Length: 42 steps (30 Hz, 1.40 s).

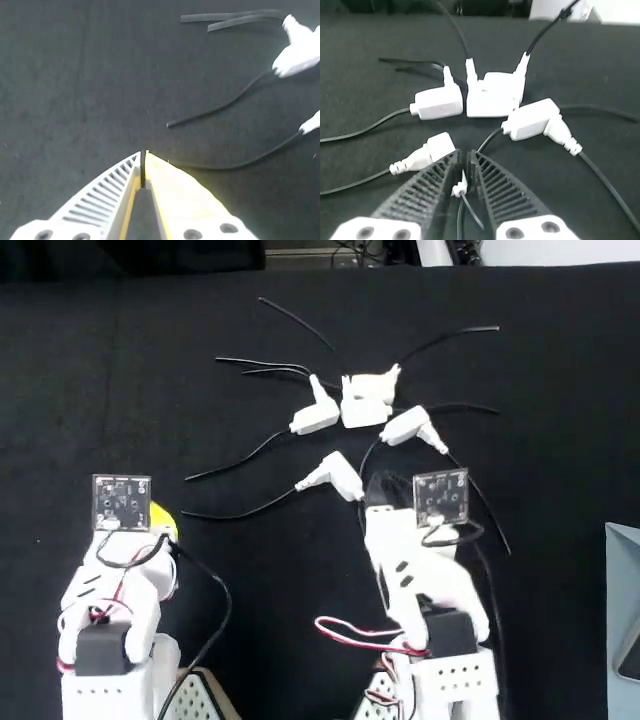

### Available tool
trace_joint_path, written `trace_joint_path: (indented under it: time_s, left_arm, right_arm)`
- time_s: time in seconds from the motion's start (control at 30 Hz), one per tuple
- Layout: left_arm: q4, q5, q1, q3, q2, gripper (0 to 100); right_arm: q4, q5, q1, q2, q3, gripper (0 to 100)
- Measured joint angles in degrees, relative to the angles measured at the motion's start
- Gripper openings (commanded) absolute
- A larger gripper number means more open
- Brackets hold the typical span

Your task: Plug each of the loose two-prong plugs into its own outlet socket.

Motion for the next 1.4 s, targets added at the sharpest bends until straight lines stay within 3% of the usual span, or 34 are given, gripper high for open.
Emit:
trace_joint_path:
  time_s: [0.33, 0.73, 0.97, 1.17, 1.4]
  left_arm:
    - [-0.5, 0.0, 0.0, 10.9, -0.3, 3]
    - [-3.0, 0.0, 0.0, 11.3, -0.3, 3]
    - [-2.6, 0.0, 0.0, 11.3, -0.3, 3]
    - [6.6, 0.1, 0.0, 11.3, -0.3, 3]
    - [8.4, 0.1, 0.0, 11.3, -0.3, 3]
  right_arm:
    - [12.7, 0.2, 0.0, -1.0, 0.4, 2.1]
    - [29.3, 0.2, 0.0, -1.0, 0.4, 2.1]
    - [32.4, 0.2, 0.0, -1.0, 0.4, 1.8]
    - [32.4, 0.2, 0.0, -1.0, 0.4, 1.8]
    - [32.4, 0.2, 0.0, -1.0, 0.4, 1.8]
